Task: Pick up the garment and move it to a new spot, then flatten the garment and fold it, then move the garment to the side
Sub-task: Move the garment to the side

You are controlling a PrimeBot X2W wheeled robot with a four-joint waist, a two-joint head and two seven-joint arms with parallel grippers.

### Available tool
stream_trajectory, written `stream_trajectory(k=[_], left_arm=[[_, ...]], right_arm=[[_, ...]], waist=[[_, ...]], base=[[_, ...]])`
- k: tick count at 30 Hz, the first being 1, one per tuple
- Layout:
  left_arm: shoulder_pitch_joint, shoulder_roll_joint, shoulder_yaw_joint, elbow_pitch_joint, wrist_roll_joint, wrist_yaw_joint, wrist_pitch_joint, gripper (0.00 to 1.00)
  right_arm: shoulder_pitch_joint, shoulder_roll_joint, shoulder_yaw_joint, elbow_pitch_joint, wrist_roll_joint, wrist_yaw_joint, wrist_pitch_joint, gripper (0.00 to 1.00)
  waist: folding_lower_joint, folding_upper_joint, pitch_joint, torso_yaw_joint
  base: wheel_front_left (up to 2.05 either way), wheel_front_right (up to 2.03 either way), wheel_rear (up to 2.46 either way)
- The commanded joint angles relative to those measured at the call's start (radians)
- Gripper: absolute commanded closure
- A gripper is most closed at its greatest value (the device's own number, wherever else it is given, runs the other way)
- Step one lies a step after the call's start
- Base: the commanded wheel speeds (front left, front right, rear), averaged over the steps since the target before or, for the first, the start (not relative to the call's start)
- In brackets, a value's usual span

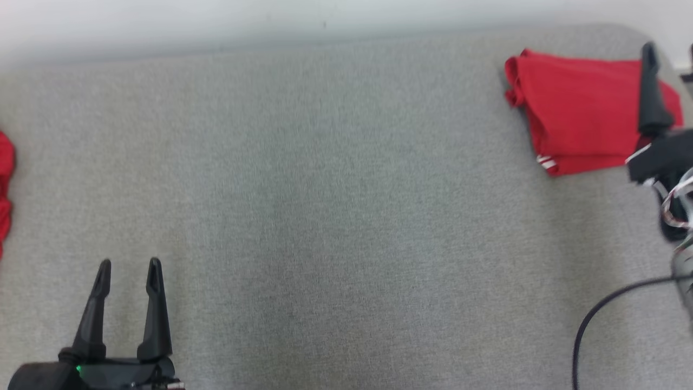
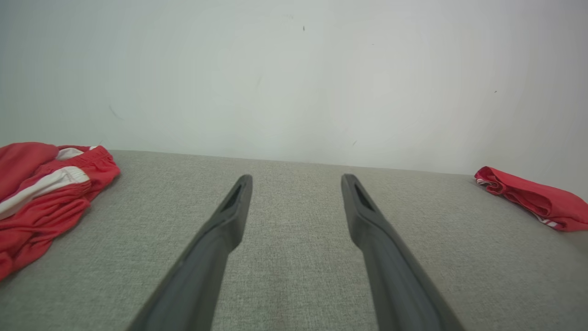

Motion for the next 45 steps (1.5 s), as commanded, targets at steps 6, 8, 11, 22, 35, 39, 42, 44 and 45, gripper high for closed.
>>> stream_trajectory(k=[6,8,11,22,35,39,42,44,45], left_arm=[[0.038,-0.008,-0.003,0.028,-0.017,0.016,-0.002,0.00],[0.039,-0.009,-0.005,0.032,-0.022,0.017,-0.002,0.00],[0.041,-0.011,-0.016,0.048,-0.032,0.027,-0.002,0.00],[0.064,-0.012,-0.024,0.094,-0.035,0.050,-0.002,0.00],[0.085,-0.012,-0.037,0.129,-0.022,0.075,-0.002,0.00],[0.091,-0.013,-0.030,0.136,-0.017,0.078,-0.002,0.00],[0.097,-0.013,-0.030,0.145,-0.001,0.082,-0.002,0.00],[0.096,-0.011,-0.035,0.154,0.020,0.083,-0.002,0.00],[0.095,-0.009,-0.038,0.158,0.031,0.084,-0.002,0.00]], right_arm=[[0.175,0.086,-0.060,-0.114,-0.066,-0.001,-0.005,0.00],[0.203,0.101,-0.066,-0.125,-0.071,-0.001,-0.005,0.00],[0.282,0.134,-0.077,-0.158,-0.086,-0.001,-0.005,0.00],[0.514,0.239,-0.127,-0.271,-0.176,-0.001,-0.005,0.00],[0.730,0.366,-0.170,-0.435,-0.294,-0.001,-0.005,0.00],[0.766,0.393,-0.140,-0.456,-0.298,-0.001,-0.005,0.00],[0.784,0.404,-0.111,-0.453,-0.295,-0.001,-0.005,0.00],[0.789,0.407,-0.104,-0.448,-0.307,-0.001,-0.005,0.00],[0.792,0.411,-0.101,-0.447,-0.313,-0.001,-0.005,0.00]], waist=[[0.0002,0.0001,-0.110,0.007],[0.0002,0.0001,-0.118,0.011],[0.0002,0.0001,-0.143,0.027],[0.0002,0.0001,-0.205,0.070],[0.0002,0.0001,-0.247,0.098],[0.0002,0.0001,-0.253,0.096],[0.0002,0.0001,-0.259,0.095],[0.0002,0.0001,-0.260,0.099],[0.0002,0.0001,-0.261,0.099]], base=[[0.00,0.00,0.00],[0.00,0.00,0.00],[0.00,0.00,0.00],[0.00,0.00,0.00],[0.00,0.00,0.00],[0.00,0.00,0.00],[0.00,0.00,0.00],[0.00,0.00,0.00],[0.00,0.00,0.00]])
